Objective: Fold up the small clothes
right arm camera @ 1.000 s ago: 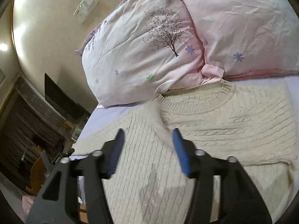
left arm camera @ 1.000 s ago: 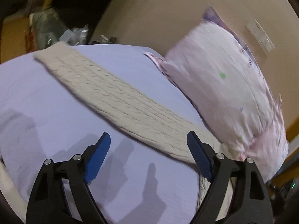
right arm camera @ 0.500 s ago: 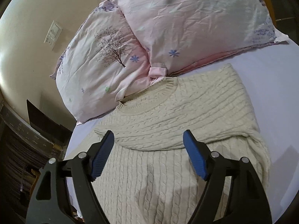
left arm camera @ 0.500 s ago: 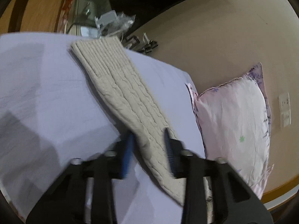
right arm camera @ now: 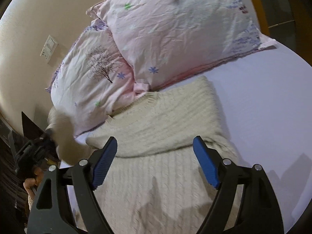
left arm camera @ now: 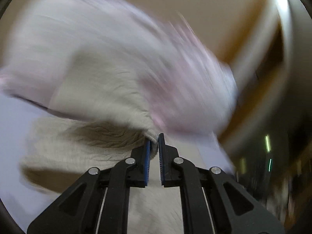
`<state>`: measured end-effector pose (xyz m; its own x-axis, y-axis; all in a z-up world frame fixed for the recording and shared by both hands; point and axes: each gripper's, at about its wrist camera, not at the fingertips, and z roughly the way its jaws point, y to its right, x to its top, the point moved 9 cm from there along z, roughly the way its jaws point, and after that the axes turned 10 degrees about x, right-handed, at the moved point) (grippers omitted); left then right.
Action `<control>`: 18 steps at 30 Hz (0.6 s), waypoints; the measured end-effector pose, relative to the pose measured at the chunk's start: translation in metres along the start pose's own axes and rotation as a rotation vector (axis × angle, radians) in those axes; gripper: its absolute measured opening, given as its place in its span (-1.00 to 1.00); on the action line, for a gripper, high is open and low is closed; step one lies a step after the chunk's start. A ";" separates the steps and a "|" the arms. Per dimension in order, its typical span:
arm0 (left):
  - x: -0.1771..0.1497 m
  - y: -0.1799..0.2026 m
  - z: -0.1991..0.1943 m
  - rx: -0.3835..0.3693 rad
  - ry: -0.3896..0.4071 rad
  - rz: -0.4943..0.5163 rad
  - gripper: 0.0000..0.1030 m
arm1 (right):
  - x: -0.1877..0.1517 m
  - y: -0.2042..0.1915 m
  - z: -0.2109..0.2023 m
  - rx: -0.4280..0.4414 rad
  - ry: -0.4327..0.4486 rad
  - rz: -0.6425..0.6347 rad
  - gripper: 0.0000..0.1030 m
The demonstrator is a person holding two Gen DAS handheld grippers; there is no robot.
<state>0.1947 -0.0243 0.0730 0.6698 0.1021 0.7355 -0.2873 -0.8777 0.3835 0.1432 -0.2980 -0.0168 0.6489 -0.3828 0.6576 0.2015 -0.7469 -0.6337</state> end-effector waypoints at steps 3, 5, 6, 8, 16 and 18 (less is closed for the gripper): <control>-0.055 0.053 0.027 -0.103 -0.165 0.128 -0.88 | -0.013 0.011 -0.017 0.000 -0.021 0.012 0.55; -0.070 0.054 0.010 -0.127 -0.170 0.155 -0.77 | -0.024 0.022 -0.038 -0.011 -0.027 -0.004 0.62; -0.075 0.049 -0.002 -0.127 -0.163 0.153 -0.69 | -0.029 0.026 -0.047 -0.013 -0.030 -0.008 0.66; -0.082 0.026 -0.033 -0.105 -0.144 0.121 -0.17 | -0.042 0.033 -0.064 0.002 -0.044 -0.002 0.66; -0.162 -0.077 -0.139 0.018 -0.195 -0.124 0.14 | -0.130 0.056 -0.128 0.140 -0.174 0.137 0.65; -0.190 -0.083 -0.148 -0.013 -0.240 -0.182 0.14 | -0.154 0.059 -0.131 0.136 -0.249 0.157 0.50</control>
<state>-0.0100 0.0982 -0.0166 0.8537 0.1422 0.5010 -0.1554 -0.8486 0.5057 -0.0409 -0.3540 -0.1021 0.8358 -0.3305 0.4384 0.1701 -0.6033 -0.7792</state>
